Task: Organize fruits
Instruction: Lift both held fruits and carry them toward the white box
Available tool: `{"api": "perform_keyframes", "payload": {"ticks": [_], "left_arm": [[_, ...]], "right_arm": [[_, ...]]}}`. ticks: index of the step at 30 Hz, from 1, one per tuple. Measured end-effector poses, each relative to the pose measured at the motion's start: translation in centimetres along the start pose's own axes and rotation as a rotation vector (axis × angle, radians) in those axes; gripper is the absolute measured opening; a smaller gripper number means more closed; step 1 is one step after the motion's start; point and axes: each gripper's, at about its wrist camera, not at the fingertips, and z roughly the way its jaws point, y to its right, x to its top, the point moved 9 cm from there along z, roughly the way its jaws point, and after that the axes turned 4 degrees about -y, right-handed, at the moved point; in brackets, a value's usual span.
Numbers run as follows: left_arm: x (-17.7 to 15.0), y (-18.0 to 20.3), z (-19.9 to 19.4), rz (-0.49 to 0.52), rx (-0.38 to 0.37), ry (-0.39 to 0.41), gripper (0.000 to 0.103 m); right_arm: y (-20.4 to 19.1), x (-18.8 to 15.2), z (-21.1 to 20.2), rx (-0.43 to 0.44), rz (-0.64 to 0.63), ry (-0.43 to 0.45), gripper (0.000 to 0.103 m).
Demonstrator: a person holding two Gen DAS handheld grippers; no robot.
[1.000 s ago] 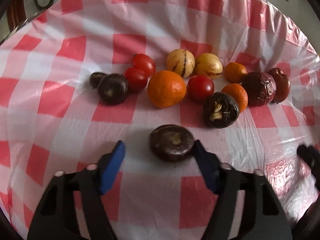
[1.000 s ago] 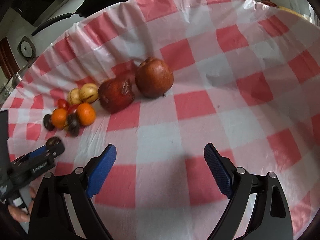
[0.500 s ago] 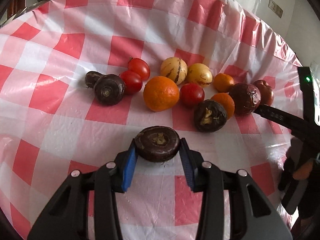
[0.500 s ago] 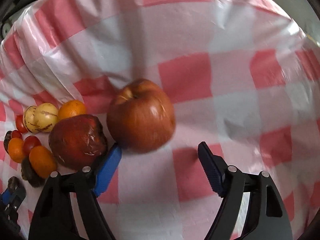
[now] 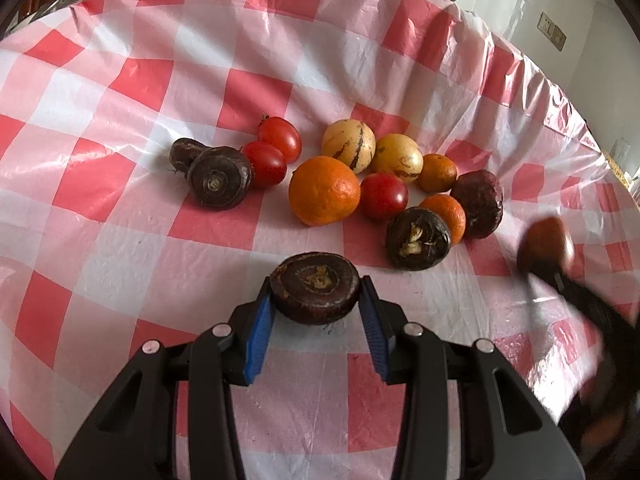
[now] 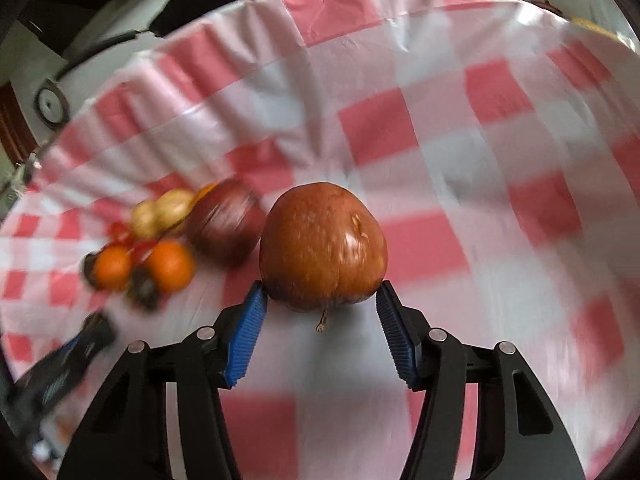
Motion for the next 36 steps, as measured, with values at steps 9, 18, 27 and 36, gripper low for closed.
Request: {"api": "perform_keyframes", "payload": {"ticks": [9,18,27,36], "left_arm": [[0.4,-0.8,-1.1,-0.042,-0.013,0.04,0.042],[0.5,-1.7,-1.9,-0.078,-0.005,0.067,0.042],[0.2,-1.2,-1.6,-0.054,-0.03,0.051,0.042],[0.2,-0.7,-1.6,-0.043,-0.043,0.054,0.042]], "right_arm": [[-0.1,-4.7,-4.3,0.067,0.024,0.093,0.033],[-0.7,-3.9,-3.4,0.106,0.045,0.042,0.058],[-1.7,-3.1,-1.1,-0.002,-0.027,-0.03,0.087],[-2.8,-3.3,0.2,-0.037,-0.091,-0.061,0.06]]}}
